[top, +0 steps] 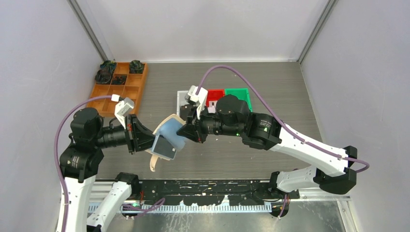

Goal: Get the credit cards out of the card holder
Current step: Remove the credit card from the card holder.

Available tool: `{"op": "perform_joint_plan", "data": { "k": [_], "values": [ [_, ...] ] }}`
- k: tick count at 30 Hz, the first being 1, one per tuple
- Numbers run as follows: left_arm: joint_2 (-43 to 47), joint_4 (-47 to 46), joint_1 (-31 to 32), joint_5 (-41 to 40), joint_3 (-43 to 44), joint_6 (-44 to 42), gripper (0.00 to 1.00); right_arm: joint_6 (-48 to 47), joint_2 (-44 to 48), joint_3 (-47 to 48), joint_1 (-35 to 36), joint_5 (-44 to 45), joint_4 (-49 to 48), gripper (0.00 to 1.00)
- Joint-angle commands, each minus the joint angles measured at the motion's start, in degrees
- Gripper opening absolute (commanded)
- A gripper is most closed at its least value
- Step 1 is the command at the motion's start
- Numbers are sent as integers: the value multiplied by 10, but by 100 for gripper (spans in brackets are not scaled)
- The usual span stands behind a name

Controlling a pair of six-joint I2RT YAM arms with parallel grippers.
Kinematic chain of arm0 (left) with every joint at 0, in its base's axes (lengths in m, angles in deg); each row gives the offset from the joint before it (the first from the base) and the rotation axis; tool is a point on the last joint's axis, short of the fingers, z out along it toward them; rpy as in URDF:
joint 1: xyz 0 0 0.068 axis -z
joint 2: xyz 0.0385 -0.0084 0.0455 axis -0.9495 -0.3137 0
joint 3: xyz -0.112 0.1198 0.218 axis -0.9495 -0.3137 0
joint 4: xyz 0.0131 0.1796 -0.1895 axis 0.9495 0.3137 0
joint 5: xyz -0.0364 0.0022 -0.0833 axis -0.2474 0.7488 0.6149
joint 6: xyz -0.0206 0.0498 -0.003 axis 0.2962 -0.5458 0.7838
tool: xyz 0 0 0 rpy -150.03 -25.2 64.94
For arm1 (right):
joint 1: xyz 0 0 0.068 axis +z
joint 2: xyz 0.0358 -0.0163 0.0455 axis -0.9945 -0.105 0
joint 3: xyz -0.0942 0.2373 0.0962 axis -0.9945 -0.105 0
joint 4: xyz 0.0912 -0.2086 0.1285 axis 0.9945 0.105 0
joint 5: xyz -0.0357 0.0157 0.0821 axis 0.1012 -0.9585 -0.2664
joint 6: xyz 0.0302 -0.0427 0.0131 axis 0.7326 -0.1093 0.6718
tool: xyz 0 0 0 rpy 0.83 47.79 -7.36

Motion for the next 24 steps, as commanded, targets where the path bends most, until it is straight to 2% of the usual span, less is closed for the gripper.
{"op": "perform_joint_plan", "data": {
  "k": [1, 2, 3, 6, 9, 16, 21, 24],
  "values": [
    [1, -37, -1, 30, 22, 2, 0, 6, 23, 11, 2, -24, -59, 9],
    [1, -36, -2, 27, 21, -1, 0, 12, 32, 4, 1, -42, -70, 3],
    [1, -32, -2, 21, 21, -6, 5, 21, 37, -2, 1, -56, -83, 1],
    [-3, -19, -1, 14, 21, -26, 31, 38, 54, -10, 1, -76, -90, 1],
    [-4, -21, -2, 14, 23, -27, 45, 40, 69, -13, 1, -64, -78, 1],
    [0, 0, -2, 8, 52, -62, 46, 17, 113, -42, 1, -33, -83, 1],
    [-3, 68, -2, -16, 104, -141, 45, 7, 134, -60, 1, -30, -97, 1],
    [-1, 103, -2, -4, 119, -184, 45, 4, 144, -64, 1, -22, -104, 1]
  ]
}}
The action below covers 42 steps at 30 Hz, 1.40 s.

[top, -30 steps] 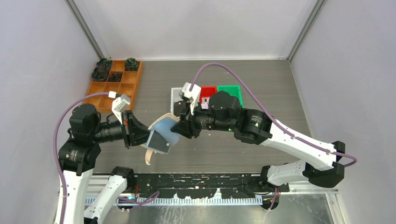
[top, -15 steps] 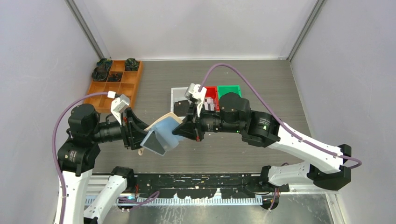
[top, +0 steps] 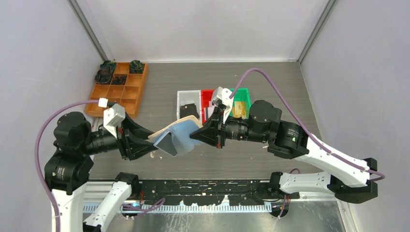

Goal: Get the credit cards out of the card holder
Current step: Remove the credit card from the card holder.

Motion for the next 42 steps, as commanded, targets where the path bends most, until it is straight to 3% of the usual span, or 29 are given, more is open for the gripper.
{"op": "perform_joint_plan", "data": {
  "k": [1, 7, 11, 14, 19, 25, 31, 37, 42],
  "values": [
    [3, 64, -2, 18, 31, -95, 45, -12, 24, -4, 0, 18, -65, 1],
    [13, 92, -2, 87, 11, -118, 42, -2, 20, 2, 1, 1, -86, 1],
    [22, 24, -1, 96, -16, -56, 42, 7, 15, 3, 1, -15, -97, 1],
    [39, -73, -1, 80, -51, 36, 44, 11, 13, 1, 1, -21, -101, 1],
    [49, -161, -2, 27, -82, 115, 45, 19, 12, -6, 1, -29, -114, 1],
    [57, -198, -2, 4, -94, 144, 44, 24, 4, -6, 1, -48, -116, 1],
    [55, -203, -2, -36, -91, 147, 35, 25, -2, -5, 1, -72, -109, 1],
    [71, -185, -2, -64, -86, 122, 51, 21, 2, -5, 1, -72, -101, 1],
    [74, -185, -1, -17, -77, 123, 51, 18, 1, -1, 1, -78, -101, 1]
  ]
}}
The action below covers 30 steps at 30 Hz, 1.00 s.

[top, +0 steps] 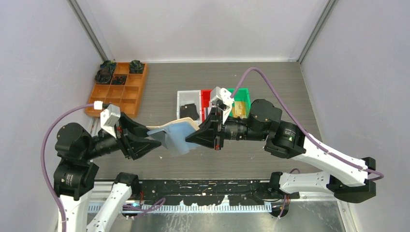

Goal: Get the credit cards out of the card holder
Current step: Remove the credit card from the card holder.

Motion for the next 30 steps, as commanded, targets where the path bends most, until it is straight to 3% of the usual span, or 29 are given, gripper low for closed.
{"op": "perform_joint_plan", "data": {
  "k": [1, 5, 18, 24, 30],
  "values": [
    [4, -26, 0, 44, 18, 1, 51, 0, 4, 9, 1, -15, -38, 1],
    [-4, -31, -1, 66, 13, 5, 50, 0, -4, 13, 1, -34, -39, 1],
    [-6, 16, 0, -30, 61, -71, 59, -4, 0, 14, 1, -40, -32, 1],
    [-4, 28, 0, 14, 62, -90, 58, -3, -7, 20, 0, -48, -35, 1],
    [-31, 29, 0, 109, 59, -55, 50, 8, -8, 18, 1, -56, -49, 1]
  ]
}}
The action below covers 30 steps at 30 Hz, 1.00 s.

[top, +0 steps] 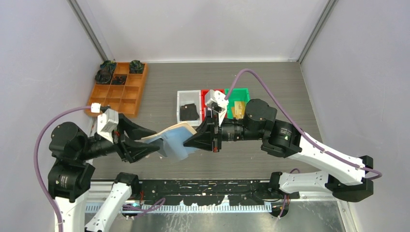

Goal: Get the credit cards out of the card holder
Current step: Remove the credit card from the card holder.

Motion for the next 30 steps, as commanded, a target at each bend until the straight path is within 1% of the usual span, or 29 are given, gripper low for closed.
{"op": "perform_joint_plan", "data": {
  "k": [1, 3, 6, 9, 11, 12, 13, 14, 15, 16, 17, 18, 20, 21, 23, 24, 26, 30],
  "values": [
    [-22, -6, 0, 77, 9, 21, 48, 9, 6, 15, 0, -10, -53, 1],
    [-26, -21, 0, 91, 6, 41, 41, 14, 12, 5, 1, -9, -71, 1],
    [-28, -27, -1, 107, 4, 51, 22, 22, 20, -12, 0, 2, -97, 1],
    [-26, -26, -1, 100, 0, 63, 8, 40, 22, -34, 1, 10, -134, 1],
    [-25, -28, -1, 78, 1, 63, 1, 55, 20, -51, 1, 16, -154, 1],
    [-24, -23, -1, 64, 3, 57, 0, 64, 20, -59, 0, 25, -169, 9],
    [-23, -12, -1, 49, 6, 42, 0, 70, 22, -70, 0, 38, -179, 24],
    [-24, 6, -1, 32, 12, 12, 0, 72, 28, -84, 1, 56, -186, 45],
    [-27, 37, -1, 24, 22, -29, 0, 68, 33, -97, 1, 82, -190, 58],
    [-32, 81, -1, 5, 34, -86, 0, 59, 41, -104, 1, 121, -182, 68],
    [-43, 133, -1, -19, 48, -153, 0, 46, 44, -104, -1, 169, -166, 76],
    [-52, 182, 0, -44, 61, -226, 0, 36, 44, -96, -6, 202, -138, 81],
    [-80, 297, 0, -96, 78, -382, 0, 21, 35, -75, -24, 241, -108, 85],
    [-97, 347, -1, -132, 84, -452, 0, 17, 25, -62, -33, 245, -98, 87],
    [-132, 429, -1, -199, 98, -556, 0, 10, -1, -35, -50, 243, -80, 89],
    [-146, 461, -1, -222, 106, -590, 0, 7, -16, -24, -58, 235, -71, 89],
    [-162, 503, 0, -249, 118, -632, 0, 1, -49, -2, -74, 186, -62, 91],
    [-182, 577, -1, -235, 141, -666, 0, 4, -106, 14, -99, 80, -87, 96]
  ]
}}
